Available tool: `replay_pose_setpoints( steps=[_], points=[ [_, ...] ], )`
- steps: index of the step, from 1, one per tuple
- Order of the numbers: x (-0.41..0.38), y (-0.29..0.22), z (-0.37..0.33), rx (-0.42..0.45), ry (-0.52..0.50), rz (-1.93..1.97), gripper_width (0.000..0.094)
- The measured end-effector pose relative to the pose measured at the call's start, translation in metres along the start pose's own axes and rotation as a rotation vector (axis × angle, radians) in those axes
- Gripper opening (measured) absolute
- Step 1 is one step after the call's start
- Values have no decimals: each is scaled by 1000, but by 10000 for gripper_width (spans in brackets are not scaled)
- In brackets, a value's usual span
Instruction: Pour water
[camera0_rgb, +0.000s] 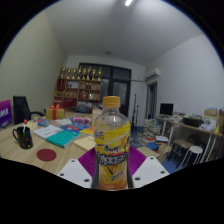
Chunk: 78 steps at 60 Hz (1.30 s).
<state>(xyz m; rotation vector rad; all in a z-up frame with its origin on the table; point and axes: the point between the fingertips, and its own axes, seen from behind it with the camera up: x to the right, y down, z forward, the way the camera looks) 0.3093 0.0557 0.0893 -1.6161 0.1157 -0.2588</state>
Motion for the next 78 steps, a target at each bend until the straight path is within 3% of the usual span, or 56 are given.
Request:
replay_pose_setpoints(
  steps=[8, 24, 33, 46, 58, 65, 70, 75, 78],
  points=[
    [-12, -39, -7, 44, 9, -294, 370],
    [-181, -154, 8, 315, -4, -1268, 371],
    [-262, -156, 25, 399, 5, -1703, 369],
    [-298, -139, 45, 494, 76, -2248, 371],
    [-300, -132, 51, 498, 73, -2369, 370],
    [-301, -140, 46, 511, 56, -2237, 369],
    [-297, -155, 47, 459, -6, -1911, 369],
    [-281, -167, 30, 416, -66, -1347, 371],
    [-274, -170, 46, 320, -131, -1020, 369]
  ],
)
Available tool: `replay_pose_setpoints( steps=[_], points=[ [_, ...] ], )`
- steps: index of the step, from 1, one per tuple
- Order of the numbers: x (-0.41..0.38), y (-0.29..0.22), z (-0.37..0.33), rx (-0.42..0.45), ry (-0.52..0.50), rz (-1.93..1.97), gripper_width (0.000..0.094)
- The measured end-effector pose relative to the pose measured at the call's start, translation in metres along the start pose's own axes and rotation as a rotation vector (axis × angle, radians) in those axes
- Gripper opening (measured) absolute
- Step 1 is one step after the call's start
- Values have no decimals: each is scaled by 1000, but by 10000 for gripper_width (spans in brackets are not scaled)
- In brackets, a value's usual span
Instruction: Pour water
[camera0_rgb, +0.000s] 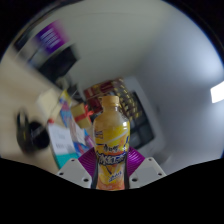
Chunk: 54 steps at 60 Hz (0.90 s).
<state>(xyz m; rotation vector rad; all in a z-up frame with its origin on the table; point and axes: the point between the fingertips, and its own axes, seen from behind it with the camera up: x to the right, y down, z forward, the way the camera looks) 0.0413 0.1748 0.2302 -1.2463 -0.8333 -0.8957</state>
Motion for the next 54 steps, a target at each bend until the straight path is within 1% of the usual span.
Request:
replay_pose_setpoints(
  steps=[2, 3, 7, 8, 11, 12, 14, 16, 18, 19, 20, 21, 24, 28, 30, 34, 36, 45, 47, 51, 54],
  points=[
    [-1, 7, -1, -21, -19, 251, 369],
    [-6, 14, -5, -16, -19, 375, 368],
    [-34, 24, -16, -42, -107, 827, 369],
    [-44, 30, -24, -34, -89, 953, 369],
    [-57, 41, -26, -54, -129, 1143, 371],
    [-44, 41, -20, -74, -154, 1164, 371],
    [-40, 47, -18, -86, -169, 1214, 371],
    [-53, 55, -21, -111, -185, 1228, 370],
    [-68, 64, -21, -120, -186, 1206, 369],
    [-88, 65, -26, -114, -178, 1196, 370],
    [-74, 68, -21, -122, -184, 1163, 370],
    [-93, 68, -26, -118, -178, 1145, 369],
    [-88, 74, -22, -123, -195, 1086, 368],
    [-97, 68, -20, -109, -225, 1100, 368],
    [-113, 63, -26, -105, -234, 1121, 368],
    [-116, 70, -24, -128, -251, 1136, 383],
    [-110, 68, -23, -102, -232, 1129, 374],
    [-111, 74, -23, -97, -216, 1161, 372],
    [-112, 74, -23, -97, -215, 1170, 382],
    [-112, 73, -23, -102, -226, 1170, 499],
    [-113, 74, -25, -129, -252, 1163, 567]
  ],
)
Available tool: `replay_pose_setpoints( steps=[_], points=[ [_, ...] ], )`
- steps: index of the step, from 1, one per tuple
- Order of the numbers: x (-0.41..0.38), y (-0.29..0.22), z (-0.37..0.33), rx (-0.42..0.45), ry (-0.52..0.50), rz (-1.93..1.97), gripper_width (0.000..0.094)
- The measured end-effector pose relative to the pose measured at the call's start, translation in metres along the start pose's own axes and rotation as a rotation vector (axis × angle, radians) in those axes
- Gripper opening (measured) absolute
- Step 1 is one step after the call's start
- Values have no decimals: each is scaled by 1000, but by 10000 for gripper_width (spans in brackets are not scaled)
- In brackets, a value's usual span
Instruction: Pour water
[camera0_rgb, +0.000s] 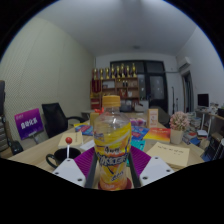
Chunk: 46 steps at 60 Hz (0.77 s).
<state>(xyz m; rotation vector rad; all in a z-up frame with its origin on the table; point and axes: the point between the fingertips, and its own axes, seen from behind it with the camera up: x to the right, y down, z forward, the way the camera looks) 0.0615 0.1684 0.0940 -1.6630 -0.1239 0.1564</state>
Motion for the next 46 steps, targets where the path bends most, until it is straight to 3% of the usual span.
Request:
replay_pose_setpoints(
  steps=[7, 22, 46],
  points=[
    [-5, -3, -22, -72, -58, 23, 856],
    [17, -28, -139, -61, 15, -39, 831],
    [5, -19, -330, -33, 21, -23, 832]
  ],
)
